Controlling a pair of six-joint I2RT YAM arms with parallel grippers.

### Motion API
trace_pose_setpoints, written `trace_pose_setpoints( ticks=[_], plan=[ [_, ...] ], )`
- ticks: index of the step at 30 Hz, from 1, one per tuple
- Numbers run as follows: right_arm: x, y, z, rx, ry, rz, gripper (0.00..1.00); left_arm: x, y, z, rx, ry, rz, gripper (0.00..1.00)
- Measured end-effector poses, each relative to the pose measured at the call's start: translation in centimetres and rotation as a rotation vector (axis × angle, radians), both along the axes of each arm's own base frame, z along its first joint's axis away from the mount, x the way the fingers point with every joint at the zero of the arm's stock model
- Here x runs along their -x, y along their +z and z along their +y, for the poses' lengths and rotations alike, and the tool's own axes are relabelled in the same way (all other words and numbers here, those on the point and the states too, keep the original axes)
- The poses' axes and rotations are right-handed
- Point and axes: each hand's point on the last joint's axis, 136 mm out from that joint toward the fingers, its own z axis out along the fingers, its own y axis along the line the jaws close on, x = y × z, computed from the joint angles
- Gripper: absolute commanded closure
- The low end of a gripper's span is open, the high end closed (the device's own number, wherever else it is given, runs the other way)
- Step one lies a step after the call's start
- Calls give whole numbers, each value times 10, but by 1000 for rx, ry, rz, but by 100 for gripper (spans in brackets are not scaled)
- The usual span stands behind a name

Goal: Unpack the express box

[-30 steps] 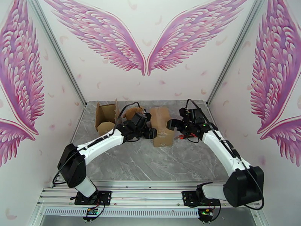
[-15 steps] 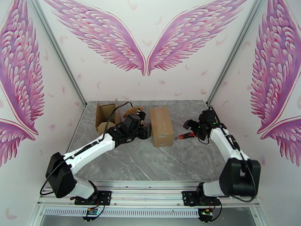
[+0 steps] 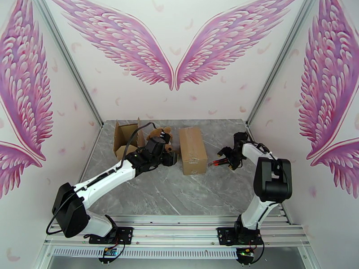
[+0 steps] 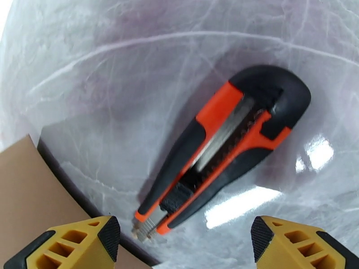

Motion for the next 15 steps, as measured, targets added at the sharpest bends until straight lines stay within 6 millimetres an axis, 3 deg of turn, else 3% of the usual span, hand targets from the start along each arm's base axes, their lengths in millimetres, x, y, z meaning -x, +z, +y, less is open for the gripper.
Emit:
trace_pose_setpoints(
  ticks=[8,10,15],
  plan=[
    [-6,-19,-10,42,-58,68,26,2,-9,2,-3,12,17,40],
    [-11,-18,-14,62,-65,64,34,2,-11,3,-4,16,19,40],
    [-20,-24,-21,96,-73,83,41,3,-17,4,-8,22,28,40]
  ],
)
